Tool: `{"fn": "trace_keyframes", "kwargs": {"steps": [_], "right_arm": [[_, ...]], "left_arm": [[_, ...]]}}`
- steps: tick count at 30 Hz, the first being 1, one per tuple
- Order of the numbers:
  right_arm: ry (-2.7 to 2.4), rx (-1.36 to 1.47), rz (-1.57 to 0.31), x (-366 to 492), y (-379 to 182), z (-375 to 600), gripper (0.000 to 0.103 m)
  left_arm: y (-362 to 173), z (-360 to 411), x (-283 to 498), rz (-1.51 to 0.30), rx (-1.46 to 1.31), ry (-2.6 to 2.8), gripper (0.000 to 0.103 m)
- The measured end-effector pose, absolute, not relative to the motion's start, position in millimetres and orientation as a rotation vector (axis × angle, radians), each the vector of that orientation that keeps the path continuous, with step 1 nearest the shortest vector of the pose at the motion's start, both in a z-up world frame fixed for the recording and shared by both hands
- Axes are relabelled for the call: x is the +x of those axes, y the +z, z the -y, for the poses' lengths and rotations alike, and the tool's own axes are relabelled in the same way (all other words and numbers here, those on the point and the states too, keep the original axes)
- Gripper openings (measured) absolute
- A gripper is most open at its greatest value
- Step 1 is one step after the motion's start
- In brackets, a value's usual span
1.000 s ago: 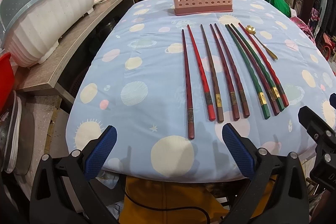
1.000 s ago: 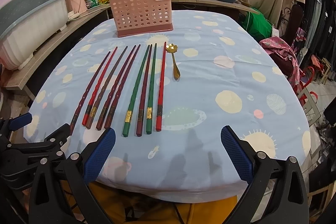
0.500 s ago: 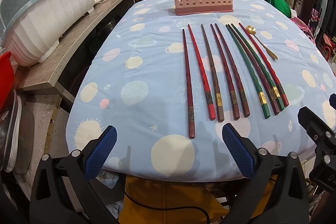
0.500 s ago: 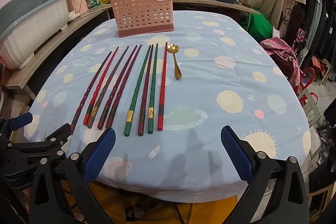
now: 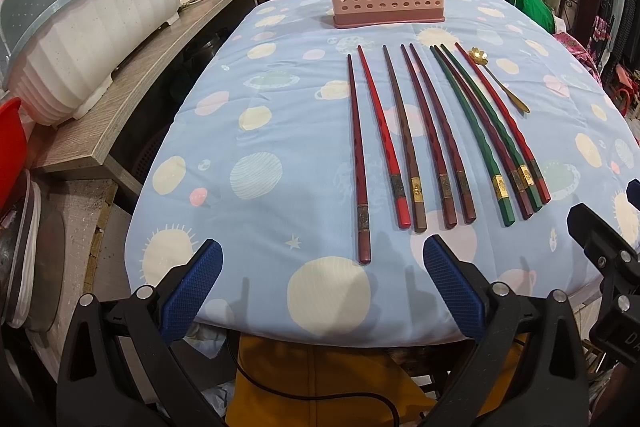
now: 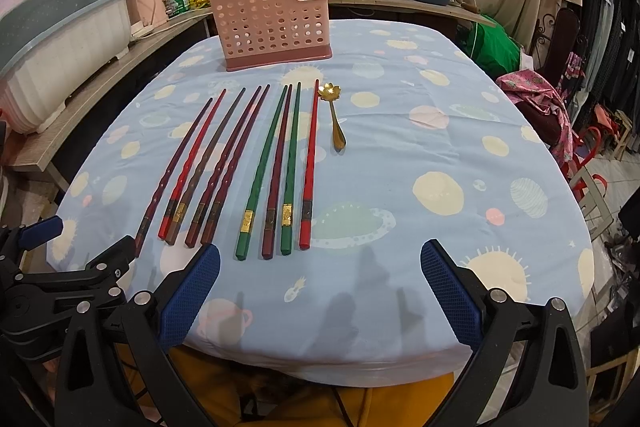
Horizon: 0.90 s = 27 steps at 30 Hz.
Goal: Organize utensils
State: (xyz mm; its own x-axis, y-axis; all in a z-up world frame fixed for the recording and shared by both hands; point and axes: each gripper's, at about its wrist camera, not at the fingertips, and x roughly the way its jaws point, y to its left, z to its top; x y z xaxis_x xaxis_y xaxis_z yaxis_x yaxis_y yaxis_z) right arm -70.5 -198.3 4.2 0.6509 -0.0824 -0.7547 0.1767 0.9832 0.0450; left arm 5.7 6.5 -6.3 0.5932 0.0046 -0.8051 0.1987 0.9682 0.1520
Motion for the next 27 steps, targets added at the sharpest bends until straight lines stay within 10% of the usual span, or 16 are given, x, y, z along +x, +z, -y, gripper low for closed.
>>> {"fn": "trace_keyframes", "kwargs": {"steps": [27], "right_arm": [[-0.155, 0.151, -0.87, -55.8, -7.6, 214.1, 0.096]], "left_arm": [[-31.7, -34.2, 40.4, -1.042, 0.079, -0.102, 0.088]]}}
